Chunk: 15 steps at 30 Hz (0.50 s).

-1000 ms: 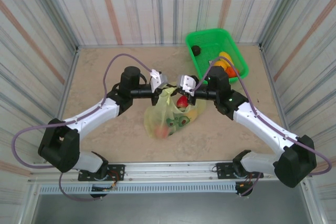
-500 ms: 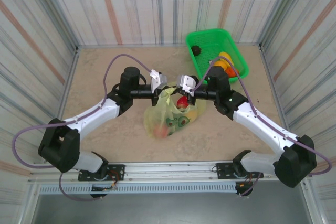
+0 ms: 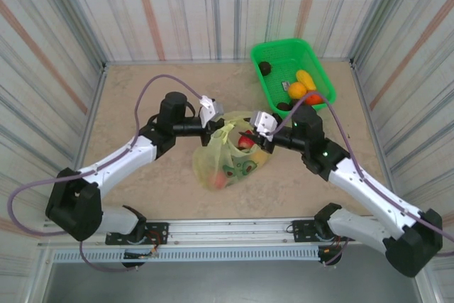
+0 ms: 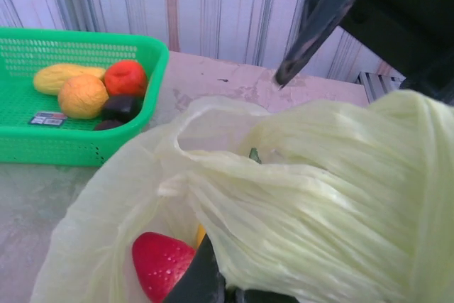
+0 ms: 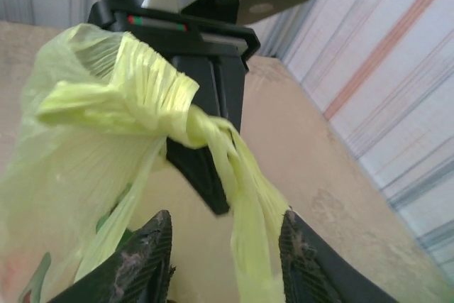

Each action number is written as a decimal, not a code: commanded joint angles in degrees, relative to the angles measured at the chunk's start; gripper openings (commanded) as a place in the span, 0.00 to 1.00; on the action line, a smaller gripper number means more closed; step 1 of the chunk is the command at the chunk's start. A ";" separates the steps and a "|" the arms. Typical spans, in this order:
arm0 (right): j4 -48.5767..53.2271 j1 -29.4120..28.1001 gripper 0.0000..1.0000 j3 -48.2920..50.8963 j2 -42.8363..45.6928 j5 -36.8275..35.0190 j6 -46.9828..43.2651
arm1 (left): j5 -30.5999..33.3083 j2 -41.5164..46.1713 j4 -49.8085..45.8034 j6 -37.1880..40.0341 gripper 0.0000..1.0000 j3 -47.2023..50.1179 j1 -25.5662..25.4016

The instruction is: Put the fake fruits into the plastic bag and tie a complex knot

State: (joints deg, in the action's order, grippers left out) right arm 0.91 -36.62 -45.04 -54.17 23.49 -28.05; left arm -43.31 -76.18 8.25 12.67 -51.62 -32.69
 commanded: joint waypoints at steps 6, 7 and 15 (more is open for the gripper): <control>21.22 -9.02 0.33 -12.04 3.06 -22.85 31.31 | 6.11 3.94 -1.26 2.02 0.00 2.39 -1.57; 21.87 -9.62 0.30 -12.43 2.93 -22.14 35.20 | 6.88 4.18 -0.75 1.93 0.00 2.85 -1.60; 12.94 -14.38 0.42 -9.55 0.18 -14.37 72.22 | 8.34 4.14 1.32 1.73 0.00 4.02 -1.73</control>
State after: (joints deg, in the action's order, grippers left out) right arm 15.99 -49.45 -56.01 -52.51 6.79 25.76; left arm -36.05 -72.95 7.53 13.65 -48.05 -34.15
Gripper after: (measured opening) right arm 0.404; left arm 0.049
